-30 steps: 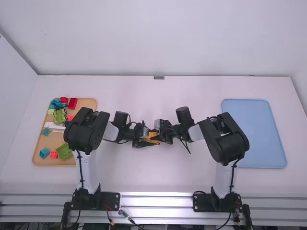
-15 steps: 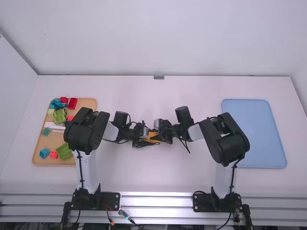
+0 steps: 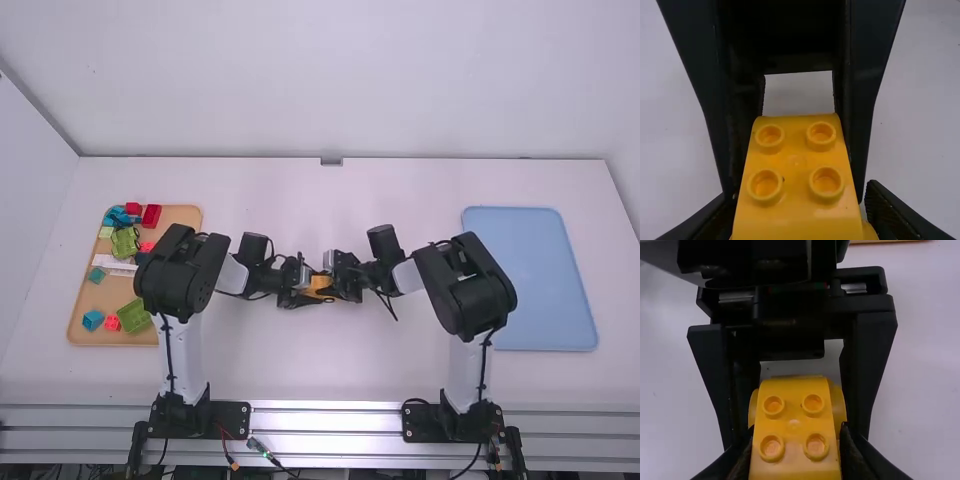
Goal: Assemble lego blocks to make yellow taxi
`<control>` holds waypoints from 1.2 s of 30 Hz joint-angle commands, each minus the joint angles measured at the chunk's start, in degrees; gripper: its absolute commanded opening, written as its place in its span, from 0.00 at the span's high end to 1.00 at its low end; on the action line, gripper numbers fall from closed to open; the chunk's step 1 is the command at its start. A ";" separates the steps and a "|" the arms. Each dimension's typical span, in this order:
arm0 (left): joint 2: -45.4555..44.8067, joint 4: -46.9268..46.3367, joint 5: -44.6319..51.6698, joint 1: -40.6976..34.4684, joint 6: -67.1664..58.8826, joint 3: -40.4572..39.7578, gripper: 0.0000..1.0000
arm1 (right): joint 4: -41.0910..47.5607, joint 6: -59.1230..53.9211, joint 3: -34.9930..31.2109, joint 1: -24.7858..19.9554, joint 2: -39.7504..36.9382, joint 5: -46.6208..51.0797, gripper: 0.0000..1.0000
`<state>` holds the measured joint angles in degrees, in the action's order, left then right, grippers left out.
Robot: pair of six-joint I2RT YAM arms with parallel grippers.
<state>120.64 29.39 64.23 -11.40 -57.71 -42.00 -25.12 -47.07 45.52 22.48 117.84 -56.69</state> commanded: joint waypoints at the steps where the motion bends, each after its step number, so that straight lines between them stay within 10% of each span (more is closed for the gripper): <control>1: 0.48 -0.37 0.66 -0.42 -0.61 0.28 0.73 | 0.26 0.37 -0.90 -0.92 2.05 2.27 0.60; 19: 0.48 -0.39 0.68 -0.42 -0.61 0.28 0.66 | -5.64 0.59 -0.94 -8.15 1.88 -16.37 0.39; 25: 0.48 -0.39 0.66 -0.26 -0.28 0.28 0.42 | -5.62 0.57 -3.50 -11.50 -0.63 -14.40 0.27; 28: 0.42 -0.31 0.63 -0.17 1.66 0.22 0.04 | -5.66 0.59 -5.92 -12.39 -1.62 -9.90 0.23; 36: -2.51 -2.03 -1.31 0.04 5.38 0.59 0.01 | -6.01 0.72 -8.59 -11.02 -1.68 -2.43 0.04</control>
<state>120.51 27.88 62.65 -11.46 -53.74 -41.98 -30.96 -46.65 37.19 10.50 117.99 -61.91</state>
